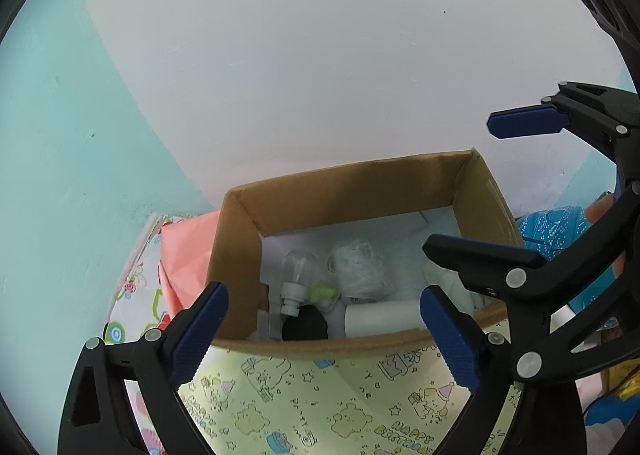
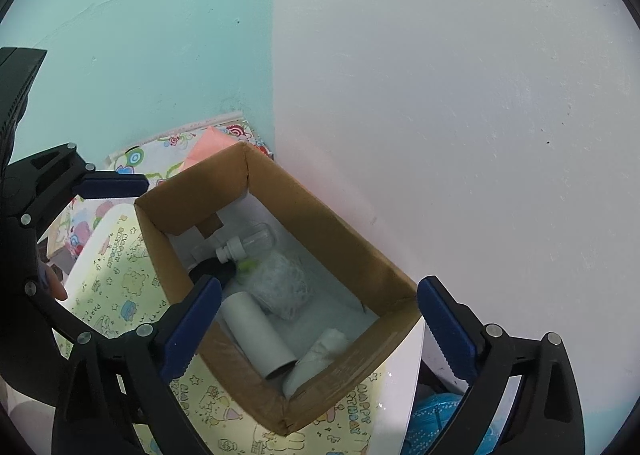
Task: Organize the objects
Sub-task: 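Lower both objects into the box and open both tools, then withdraw both open tools away from the box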
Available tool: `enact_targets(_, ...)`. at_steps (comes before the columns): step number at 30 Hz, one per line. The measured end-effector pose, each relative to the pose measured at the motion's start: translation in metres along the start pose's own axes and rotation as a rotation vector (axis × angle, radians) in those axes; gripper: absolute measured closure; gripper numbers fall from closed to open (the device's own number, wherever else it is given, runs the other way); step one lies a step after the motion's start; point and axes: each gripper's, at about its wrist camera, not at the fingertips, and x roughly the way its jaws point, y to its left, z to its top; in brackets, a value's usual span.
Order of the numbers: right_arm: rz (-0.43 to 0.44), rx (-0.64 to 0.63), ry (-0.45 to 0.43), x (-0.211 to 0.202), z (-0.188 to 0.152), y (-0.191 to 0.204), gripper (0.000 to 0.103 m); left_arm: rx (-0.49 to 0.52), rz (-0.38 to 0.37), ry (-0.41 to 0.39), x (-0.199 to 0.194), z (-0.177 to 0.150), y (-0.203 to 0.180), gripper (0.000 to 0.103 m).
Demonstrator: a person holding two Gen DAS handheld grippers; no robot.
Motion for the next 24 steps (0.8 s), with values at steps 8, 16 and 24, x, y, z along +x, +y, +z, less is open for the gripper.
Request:
enact_targets(8,0.006,0.015,0.013,-0.013,-0.009,0.011,0.001,-0.01,0.025,0.031,-0.017,-0.012,0.008,0.005)
enact_targets(16,0.009,-0.044,-0.011,-0.035,-0.016,0.019,0.0,-0.025,0.03,0.011,-0.026,-0.023,0.011,0.005)
enact_targets(24,-0.005,0.002,-0.012,-0.057,-0.02,0.019,0.0,-0.066,0.005,-0.028,-0.045,-0.033,0.01,0.002)
